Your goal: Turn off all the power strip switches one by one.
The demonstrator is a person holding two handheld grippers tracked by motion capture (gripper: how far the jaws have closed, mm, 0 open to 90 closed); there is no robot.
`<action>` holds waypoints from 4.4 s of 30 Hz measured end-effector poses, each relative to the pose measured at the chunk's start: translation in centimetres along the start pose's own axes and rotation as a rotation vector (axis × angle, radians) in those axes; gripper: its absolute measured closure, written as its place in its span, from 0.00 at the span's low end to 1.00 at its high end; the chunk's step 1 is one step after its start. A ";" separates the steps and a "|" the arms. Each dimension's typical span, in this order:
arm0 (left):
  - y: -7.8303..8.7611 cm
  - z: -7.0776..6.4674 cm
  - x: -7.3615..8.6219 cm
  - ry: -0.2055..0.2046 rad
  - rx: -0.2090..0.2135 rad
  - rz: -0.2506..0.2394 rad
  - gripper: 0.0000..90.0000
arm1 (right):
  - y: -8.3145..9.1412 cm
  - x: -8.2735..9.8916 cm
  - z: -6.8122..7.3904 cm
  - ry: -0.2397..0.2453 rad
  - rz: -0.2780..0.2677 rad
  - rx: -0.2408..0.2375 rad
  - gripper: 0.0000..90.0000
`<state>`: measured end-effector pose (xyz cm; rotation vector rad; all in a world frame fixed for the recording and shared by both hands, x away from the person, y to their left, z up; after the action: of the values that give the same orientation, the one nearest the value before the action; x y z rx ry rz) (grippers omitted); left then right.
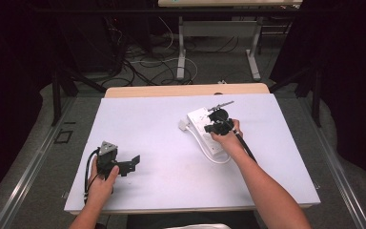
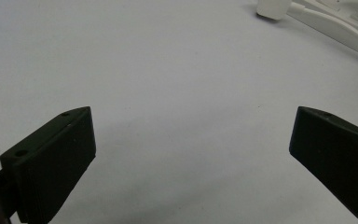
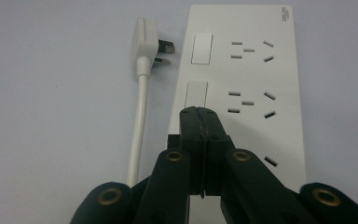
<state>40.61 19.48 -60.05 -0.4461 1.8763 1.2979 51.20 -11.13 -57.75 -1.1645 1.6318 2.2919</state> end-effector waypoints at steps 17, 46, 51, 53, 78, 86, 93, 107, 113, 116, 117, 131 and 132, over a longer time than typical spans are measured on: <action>-0.1 0.1 0.0 0.007 -0.004 -0.008 0.00 | -1.2 0.5 -0.3 -0.014 0.030 0.012 1.00; -0.1 0.1 0.0 0.009 -0.004 -0.009 0.00 | -1.7 0.7 0.0 -0.012 0.035 0.017 1.00; -0.1 0.1 0.0 0.007 -0.003 -0.011 0.00 | -1.7 0.6 0.0 -0.006 0.035 0.020 1.00; 0.0 0.1 0.0 0.007 -0.005 -0.007 0.00 | -1.7 0.5 -0.1 -0.004 0.033 0.028 1.00; 0.1 0.2 0.1 0.010 -0.003 -0.005 0.00 | -1.4 -1.7 -0.3 -0.026 0.013 0.034 1.00; 0.2 0.3 0.0 0.013 -0.007 -0.010 0.00 | -1.7 -2.3 -0.3 -0.023 0.015 0.041 1.00; 0.2 0.3 0.0 0.013 -0.007 -0.011 0.00 | -2.2 -2.6 -0.4 -0.026 0.012 0.042 1.00; 0.2 0.4 0.1 0.014 -0.006 -0.011 0.00 | -3.3 -2.9 -0.4 -0.036 0.007 0.035 1.00; 0.2 0.3 0.0 0.019 -0.005 -0.017 0.00 | -3.7 -2.8 -0.4 -0.037 0.020 0.049 1.00; 0.2 0.4 0.0 0.018 -0.005 -0.017 0.00 | -3.8 -2.8 -0.4 -0.033 0.017 0.050 1.00; 0.2 0.4 0.0 0.018 -0.004 -0.017 0.00 | -3.8 -2.8 -0.4 -0.042 0.019 0.049 1.00; 0.2 0.3 0.0 0.023 -0.004 -0.018 0.00 | -4.1 -2.8 -0.3 -0.027 0.022 0.051 1.00; 0.3 0.4 0.0 0.022 -0.004 -0.017 0.00 | -4.1 -2.8 -0.3 -0.025 0.022 0.054 1.00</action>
<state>40.57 19.91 -59.98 -0.4790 1.8840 1.2901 55.28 -8.70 -59.23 -1.1069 1.6948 2.2509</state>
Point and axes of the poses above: each handheld gripper's, and its own axes: y roughly backward along the jaws, x roughly out of its underside, z roughly to its left, the point moved 9 cm from there along -y, roughly forward along the jaws, and after that the axes turned 2 degrees about z, right-handed, at the moved point
